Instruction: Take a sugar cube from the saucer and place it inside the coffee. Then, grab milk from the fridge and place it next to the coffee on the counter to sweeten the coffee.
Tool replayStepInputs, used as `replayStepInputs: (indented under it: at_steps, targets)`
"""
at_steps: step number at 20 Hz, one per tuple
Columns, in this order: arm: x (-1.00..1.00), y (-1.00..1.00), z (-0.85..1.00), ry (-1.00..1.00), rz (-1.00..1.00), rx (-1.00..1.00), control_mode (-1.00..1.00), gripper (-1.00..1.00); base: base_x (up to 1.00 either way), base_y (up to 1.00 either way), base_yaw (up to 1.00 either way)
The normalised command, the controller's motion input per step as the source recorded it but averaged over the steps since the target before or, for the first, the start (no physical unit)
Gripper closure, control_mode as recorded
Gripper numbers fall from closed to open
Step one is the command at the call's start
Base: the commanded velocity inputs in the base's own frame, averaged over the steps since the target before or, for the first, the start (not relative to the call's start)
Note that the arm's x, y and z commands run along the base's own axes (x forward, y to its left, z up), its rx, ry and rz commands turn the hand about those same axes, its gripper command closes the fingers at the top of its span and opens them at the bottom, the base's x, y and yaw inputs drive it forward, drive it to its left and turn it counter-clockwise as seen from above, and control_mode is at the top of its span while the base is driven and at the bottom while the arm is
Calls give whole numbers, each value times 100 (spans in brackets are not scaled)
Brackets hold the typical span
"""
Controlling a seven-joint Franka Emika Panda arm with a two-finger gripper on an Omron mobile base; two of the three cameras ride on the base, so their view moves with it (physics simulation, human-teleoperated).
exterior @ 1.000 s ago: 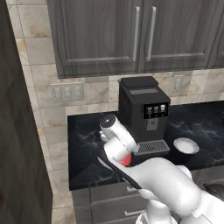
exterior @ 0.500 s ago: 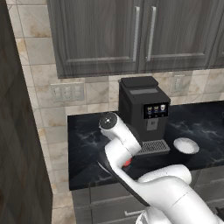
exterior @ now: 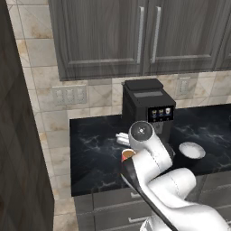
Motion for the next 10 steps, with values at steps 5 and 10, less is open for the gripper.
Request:
replayStepInputs:
  at_steps: [5,10]
  targets:
    - [-20,-59,23,-3,35,19,-100,-100,0,0,0]
    - [0,-17,12,5,29,9,-100,-100,0,0,0]
